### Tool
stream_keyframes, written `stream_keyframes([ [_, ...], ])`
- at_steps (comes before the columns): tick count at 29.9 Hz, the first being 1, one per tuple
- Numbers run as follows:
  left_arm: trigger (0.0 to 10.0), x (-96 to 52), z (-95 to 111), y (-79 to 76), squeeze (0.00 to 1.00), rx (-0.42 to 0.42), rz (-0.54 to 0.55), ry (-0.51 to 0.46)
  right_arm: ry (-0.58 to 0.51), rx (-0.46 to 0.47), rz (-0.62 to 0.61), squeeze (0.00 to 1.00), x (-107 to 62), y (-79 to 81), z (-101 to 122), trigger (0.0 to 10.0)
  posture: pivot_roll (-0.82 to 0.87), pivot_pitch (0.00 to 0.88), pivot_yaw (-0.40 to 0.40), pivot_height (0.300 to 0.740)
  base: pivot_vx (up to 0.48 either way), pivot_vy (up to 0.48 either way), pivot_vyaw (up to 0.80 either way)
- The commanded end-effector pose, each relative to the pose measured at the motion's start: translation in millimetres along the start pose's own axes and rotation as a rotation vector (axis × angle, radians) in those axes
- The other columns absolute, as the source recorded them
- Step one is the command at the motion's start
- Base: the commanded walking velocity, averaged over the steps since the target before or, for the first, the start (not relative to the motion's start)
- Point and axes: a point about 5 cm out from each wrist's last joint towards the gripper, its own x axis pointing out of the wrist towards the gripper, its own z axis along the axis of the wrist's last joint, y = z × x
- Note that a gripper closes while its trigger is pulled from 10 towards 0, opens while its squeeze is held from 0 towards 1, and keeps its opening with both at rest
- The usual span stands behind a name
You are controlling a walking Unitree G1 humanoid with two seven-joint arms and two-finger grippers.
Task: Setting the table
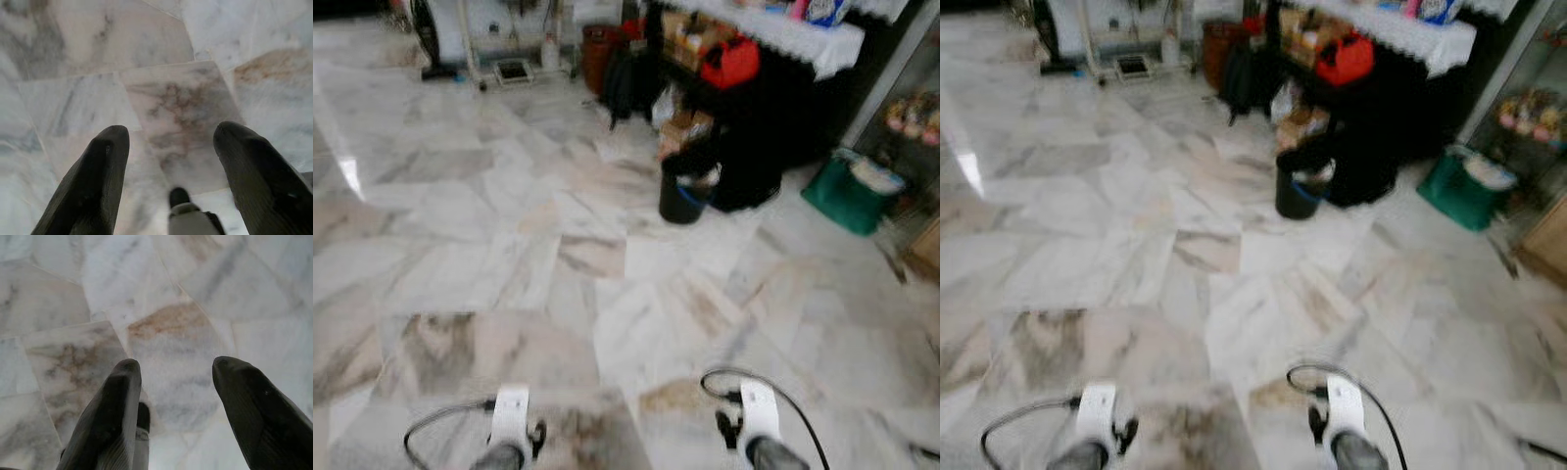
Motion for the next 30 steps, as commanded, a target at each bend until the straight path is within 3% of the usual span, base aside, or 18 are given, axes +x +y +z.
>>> stream_keyframes([
  [1, 10.0, -0.1, -1.1, -8.1, 0.00, 0.021, -0.024, 0.000, 0.013, 0.013, -0.021, 0.00, -1.5, -5.9, -4.2, 10.0, 0.08, 0.064, -0.038, 0.715, 0.000, -0.345, -0.74],
  [4, 10.0, -0.4, -2.0, -6.9, 0.00, 0.011, -0.017, 0.002, 0.012, 0.013, -0.020, 0.00, -1.3, -5.2, -3.9, 10.0, 0.08, 0.063, -0.036, 0.715, 0.000, -0.327, -0.74],
  [30, 10.0, -0.4, -2.1, -7.7, 0.00, 0.024, -0.025, 0.002, 0.010, 0.012, -0.015, 0.00, -0.8, -2.9, -3.0, 10.0, 0.08, 0.062, -0.036, 0.715, 0.000, 0.000, -0.74],
])
